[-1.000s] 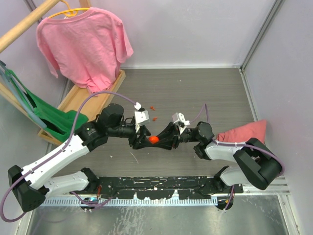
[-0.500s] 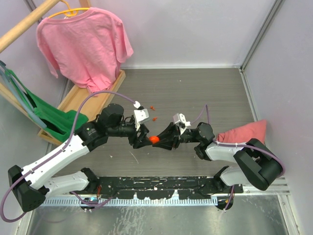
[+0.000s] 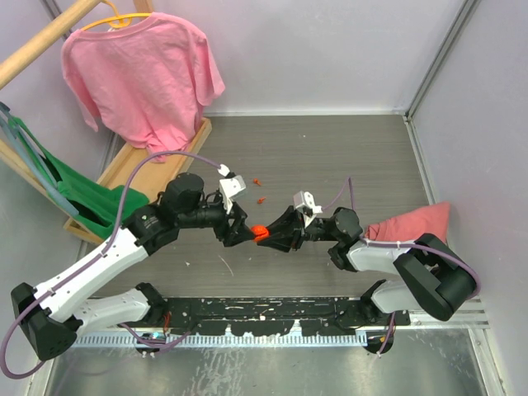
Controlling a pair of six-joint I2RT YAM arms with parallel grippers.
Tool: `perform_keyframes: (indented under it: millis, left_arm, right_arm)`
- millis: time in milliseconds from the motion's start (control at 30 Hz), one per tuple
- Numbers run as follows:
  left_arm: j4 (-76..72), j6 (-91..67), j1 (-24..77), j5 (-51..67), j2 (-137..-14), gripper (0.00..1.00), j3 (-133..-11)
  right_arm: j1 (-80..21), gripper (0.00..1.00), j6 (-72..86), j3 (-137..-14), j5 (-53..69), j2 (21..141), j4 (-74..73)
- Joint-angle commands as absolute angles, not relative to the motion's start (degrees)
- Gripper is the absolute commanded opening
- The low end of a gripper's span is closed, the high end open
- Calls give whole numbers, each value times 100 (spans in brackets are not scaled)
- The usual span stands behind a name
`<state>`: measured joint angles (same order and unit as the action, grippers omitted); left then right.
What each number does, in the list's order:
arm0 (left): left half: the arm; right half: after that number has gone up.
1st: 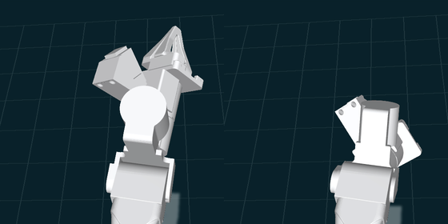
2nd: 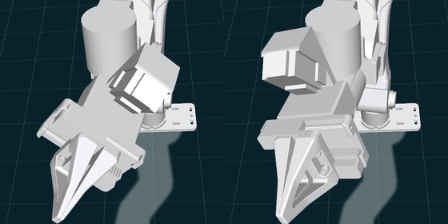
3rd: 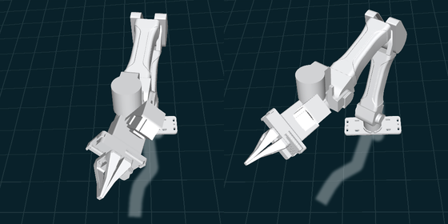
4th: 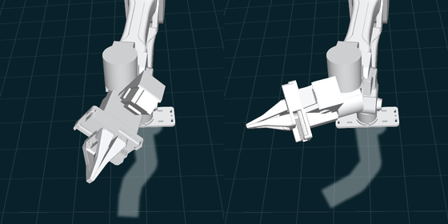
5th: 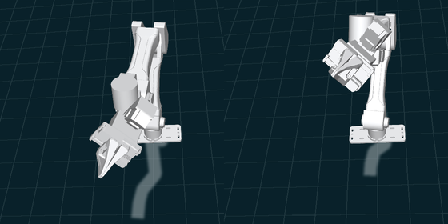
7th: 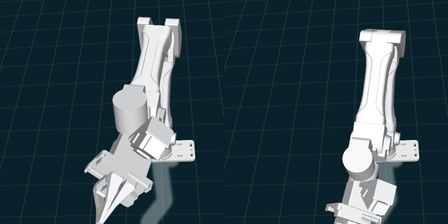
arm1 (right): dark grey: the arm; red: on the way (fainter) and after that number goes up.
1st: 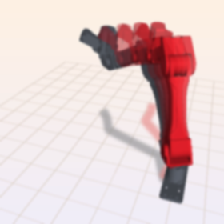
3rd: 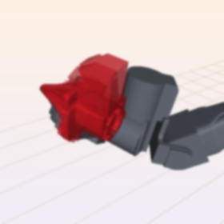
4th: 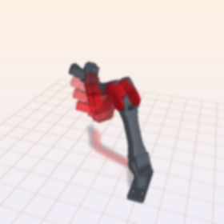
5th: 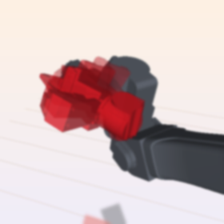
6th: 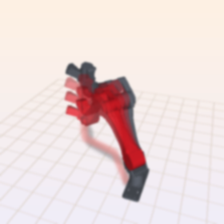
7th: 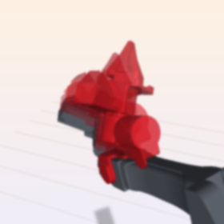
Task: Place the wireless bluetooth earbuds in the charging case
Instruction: Open the charging case, then move the earbud to the center of the board.
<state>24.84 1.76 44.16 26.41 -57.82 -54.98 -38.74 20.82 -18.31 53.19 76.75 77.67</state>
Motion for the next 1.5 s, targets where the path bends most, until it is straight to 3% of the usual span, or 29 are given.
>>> perform_keyframes:
  millis: [0,267,467,867,1100,1467]
  left_arm:
    - [2010,-10,4275,2332,-5630,65,-5546]
    - [1986,-97,4221,2246,-5637,65,-5555]
    - [1986,-142,4214,2235,-5567,72,-5560]
    - [1794,-1340,4226,704,-5915,77,-5446]
    - [1557,-1789,4196,-75,-7104,74,-5703]
    - [1760,-2431,3675,-652,-9521,72,-7057]
  right_arm:
    - [-3883,1,1969,-1820,5397,7647,8335]
    - [-3878,1,1957,-1811,5342,7699,8358]
    - [-3873,1,1613,-1690,4871,7701,8256]
    - [-3854,1,374,-1008,2458,7310,8080]
    - [-3856,1,103,-737,1492,7352,8446]
    - [-3856,1,-39,-629,1059,7294,8533]
